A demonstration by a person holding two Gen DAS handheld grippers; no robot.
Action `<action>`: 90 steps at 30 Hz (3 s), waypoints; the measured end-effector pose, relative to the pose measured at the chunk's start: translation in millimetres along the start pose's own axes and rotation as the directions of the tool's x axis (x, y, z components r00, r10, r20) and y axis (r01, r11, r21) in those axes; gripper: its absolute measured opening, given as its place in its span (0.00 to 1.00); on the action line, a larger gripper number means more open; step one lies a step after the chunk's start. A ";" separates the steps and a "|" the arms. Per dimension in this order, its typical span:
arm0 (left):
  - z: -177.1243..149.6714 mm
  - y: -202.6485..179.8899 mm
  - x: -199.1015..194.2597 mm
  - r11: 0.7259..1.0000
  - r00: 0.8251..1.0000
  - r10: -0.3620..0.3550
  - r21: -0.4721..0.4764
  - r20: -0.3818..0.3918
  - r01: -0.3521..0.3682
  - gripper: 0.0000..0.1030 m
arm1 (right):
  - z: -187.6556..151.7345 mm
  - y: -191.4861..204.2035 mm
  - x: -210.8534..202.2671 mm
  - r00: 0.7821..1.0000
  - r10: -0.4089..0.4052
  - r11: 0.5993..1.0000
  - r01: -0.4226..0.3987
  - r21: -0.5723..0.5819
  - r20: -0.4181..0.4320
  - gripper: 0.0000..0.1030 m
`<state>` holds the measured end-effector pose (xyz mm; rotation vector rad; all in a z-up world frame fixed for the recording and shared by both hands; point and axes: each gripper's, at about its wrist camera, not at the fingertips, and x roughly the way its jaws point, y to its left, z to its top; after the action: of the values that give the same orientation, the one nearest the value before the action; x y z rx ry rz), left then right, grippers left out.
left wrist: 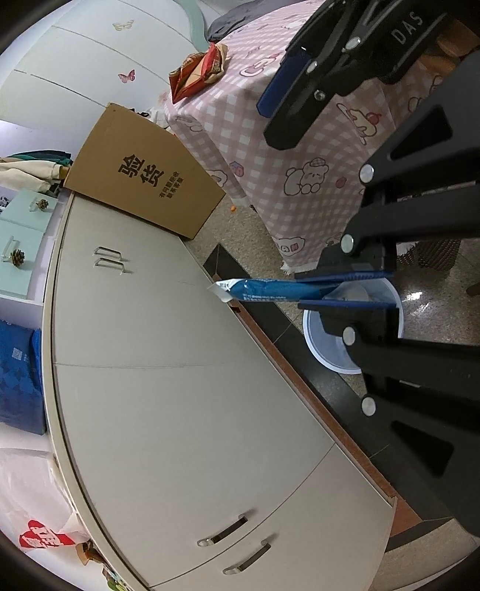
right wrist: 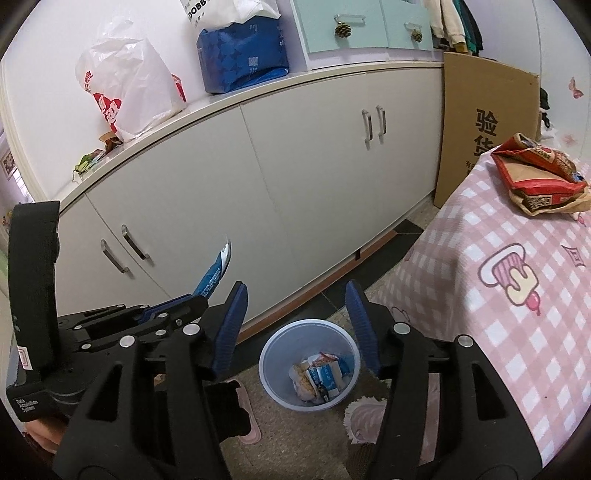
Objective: Collect trash
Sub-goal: 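Open the left tool over the bin to drop the blue stick packet, then move both open tools back over the table toward the paper bag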
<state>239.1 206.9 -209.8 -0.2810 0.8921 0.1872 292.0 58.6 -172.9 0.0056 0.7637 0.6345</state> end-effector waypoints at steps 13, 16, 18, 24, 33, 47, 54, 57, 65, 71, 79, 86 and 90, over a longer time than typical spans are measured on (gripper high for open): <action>2.0 -9.0 11.7 1.000 1.000 0.022 0.023 -0.018 -0.021 0.09 | -1.3 -5.7 -5.0 0.999 -0.015 1.000 0.014 0.019 0.045 0.56; 3.6 -11.2 14.2 0.999 0.999 0.033 0.034 -0.018 -0.032 0.09 | -0.8 -7.7 -3.0 0.999 -0.017 1.000 0.016 0.022 0.043 0.56; 5.1 -12.0 14.9 0.999 0.999 0.038 0.038 -0.017 -0.037 0.09 | -1.1 -8.8 -3.7 0.999 -0.019 0.999 0.017 0.027 0.046 0.56; 9.5 -14.3 16.9 0.998 0.999 0.046 0.046 -0.012 -0.045 0.09 | -1.8 -10.0 -4.9 0.998 -0.021 0.999 0.019 0.036 0.066 0.56; 12.0 -12.5 17.4 0.994 0.995 0.102 0.026 0.012 -0.102 0.62 | -1.1 -12.6 -8.5 0.996 -0.024 0.999 0.020 0.048 0.080 0.56; 13.2 -17.9 -0.9 0.995 0.995 0.097 0.023 0.037 -0.098 0.64 | 0.1 -17.2 -21.7 0.996 -0.026 0.998 0.020 0.059 0.089 0.57; 15.9 -40.7 -22.7 0.995 0.994 0.072 0.056 0.081 -0.077 0.66 | 2.3 -27.1 -42.3 0.992 -0.039 0.996 0.030 0.079 0.116 0.57; 17.6 -51.6 -28.6 0.995 0.994 0.064 0.075 0.094 -0.071 0.67 | 1.9 -35.9 -53.4 0.991 -0.047 0.995 0.036 0.090 0.129 0.57; 18.3 -100.2 -44.8 0.985 0.990 0.025 0.165 0.136 -0.047 0.69 | -2.2 -67.6 -89.3 0.982 -0.082 0.989 0.060 0.135 0.168 0.58; 19.1 -154.4 -48.6 0.965 0.989 -0.034 0.263 0.147 -0.006 0.72 | -11.2 -114.6 -123.4 0.969 -0.151 0.974 0.112 0.196 0.194 0.60; 22.3 -218.0 -39.7 0.933 0.987 -0.107 0.354 0.118 0.059 0.72 | -20.6 -175.9 -156.5 0.952 -0.240 0.941 0.179 0.287 0.192 0.60; 29.2 -246.2 -28.1 0.921 0.987 -0.097 0.386 0.124 0.042 0.72 | -13.4 -211.8 -164.8 0.945 -0.290 0.921 0.231 0.315 0.154 0.62; 35.6 -253.6 -26.3 0.936 0.982 -0.093 0.350 0.166 0.029 0.73 | -0.1 -228.0 -156.7 0.939 -0.323 0.918 0.280 0.282 0.118 0.62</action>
<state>319.3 -23.1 -126.6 0.0380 0.7200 -0.0058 327.8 -211.4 -124.2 0.1766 0.6680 0.2308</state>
